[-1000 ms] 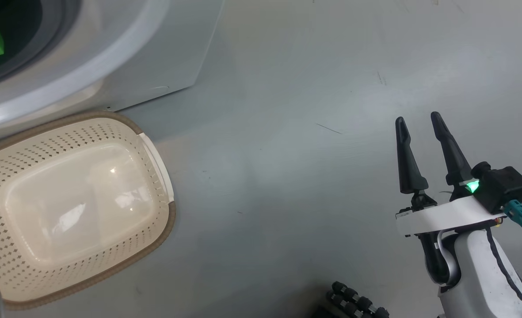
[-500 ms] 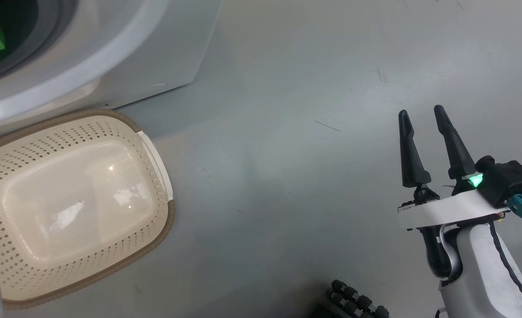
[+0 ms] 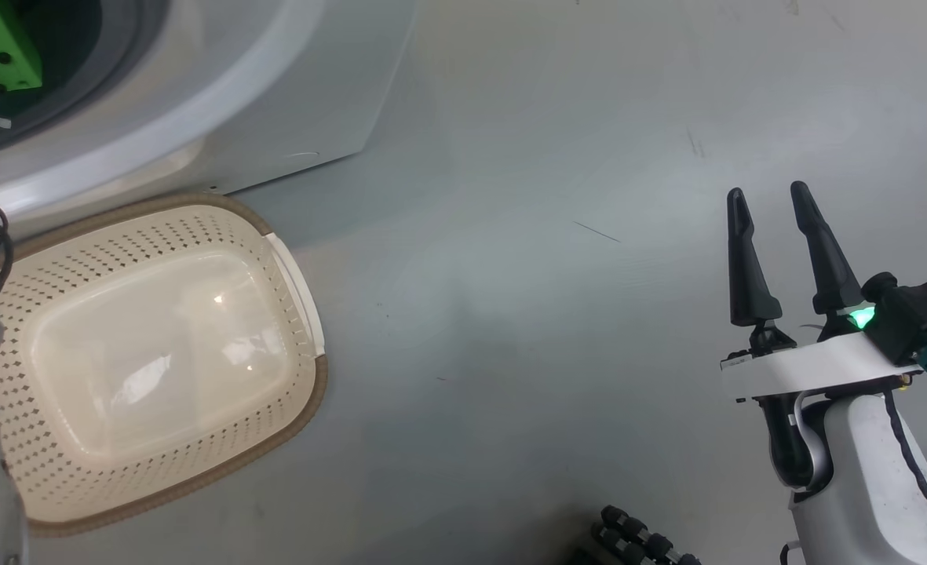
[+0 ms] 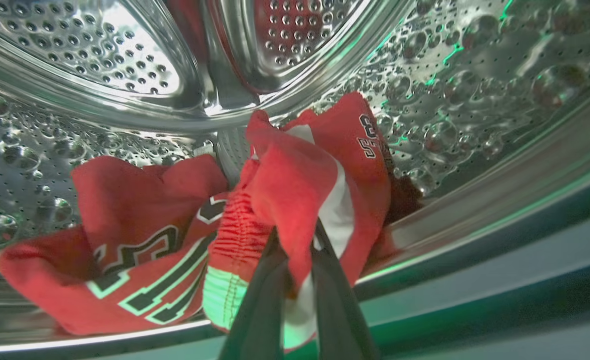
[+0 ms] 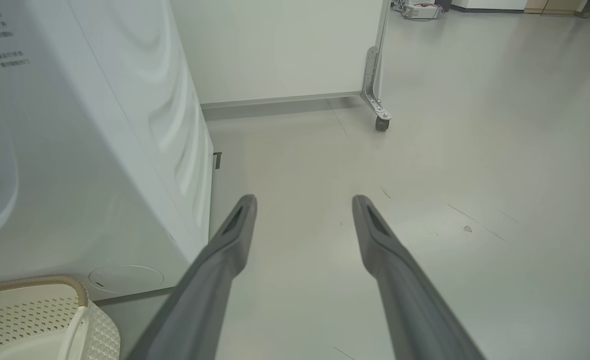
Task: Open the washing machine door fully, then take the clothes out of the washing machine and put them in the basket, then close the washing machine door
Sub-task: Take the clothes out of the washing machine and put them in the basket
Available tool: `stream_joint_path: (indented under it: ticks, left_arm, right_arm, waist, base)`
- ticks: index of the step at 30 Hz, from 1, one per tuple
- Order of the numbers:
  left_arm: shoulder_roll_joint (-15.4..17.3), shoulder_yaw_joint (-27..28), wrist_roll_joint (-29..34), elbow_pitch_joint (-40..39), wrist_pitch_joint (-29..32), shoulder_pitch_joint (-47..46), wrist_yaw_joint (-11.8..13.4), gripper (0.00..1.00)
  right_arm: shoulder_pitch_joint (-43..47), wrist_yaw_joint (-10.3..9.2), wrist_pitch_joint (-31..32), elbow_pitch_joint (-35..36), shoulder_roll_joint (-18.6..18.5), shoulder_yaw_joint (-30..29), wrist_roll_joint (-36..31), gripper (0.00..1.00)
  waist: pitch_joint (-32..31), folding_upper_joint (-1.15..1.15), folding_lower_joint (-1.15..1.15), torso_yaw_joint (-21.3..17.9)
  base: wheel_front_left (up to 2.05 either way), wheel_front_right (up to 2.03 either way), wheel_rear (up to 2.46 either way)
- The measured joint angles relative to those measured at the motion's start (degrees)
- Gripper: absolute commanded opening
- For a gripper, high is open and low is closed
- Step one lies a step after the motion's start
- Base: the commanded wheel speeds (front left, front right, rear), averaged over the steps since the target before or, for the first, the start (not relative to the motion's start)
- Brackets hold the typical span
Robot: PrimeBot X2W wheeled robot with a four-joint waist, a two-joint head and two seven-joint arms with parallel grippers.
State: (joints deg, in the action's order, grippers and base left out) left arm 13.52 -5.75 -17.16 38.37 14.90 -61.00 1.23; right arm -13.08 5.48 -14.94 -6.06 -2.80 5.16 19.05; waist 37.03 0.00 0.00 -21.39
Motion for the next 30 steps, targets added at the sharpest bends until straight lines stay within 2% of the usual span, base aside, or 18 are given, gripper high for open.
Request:
stream_joint_path:
  ticks: [14, 30]
  left_arm:
    - [-3.6, 0.3, -0.1, -4.7, -13.8, 6.9, 0.0, 0.00]
    - [-9.7, -1.5, -0.4, -9.3, -26.4, 22.5, 0.7, 0.00]
  right_arm:
    - [0.1, 0.18, 0.0, 0.1, -0.3, -1.7, -2.1, 1.00]
    - [3.8, 0.52, 0.0, -1.3, -2.1, -1.8, -5.1, 1.00]
  waist:
    - [-2.9, 0.00, 0.00, 4.4]
    - [-9.6, 0.00, 0.00, 10.3]
  base:
    - [0.00, 0.00, 0.00]
    - [0.00, 0.00, 0.00]
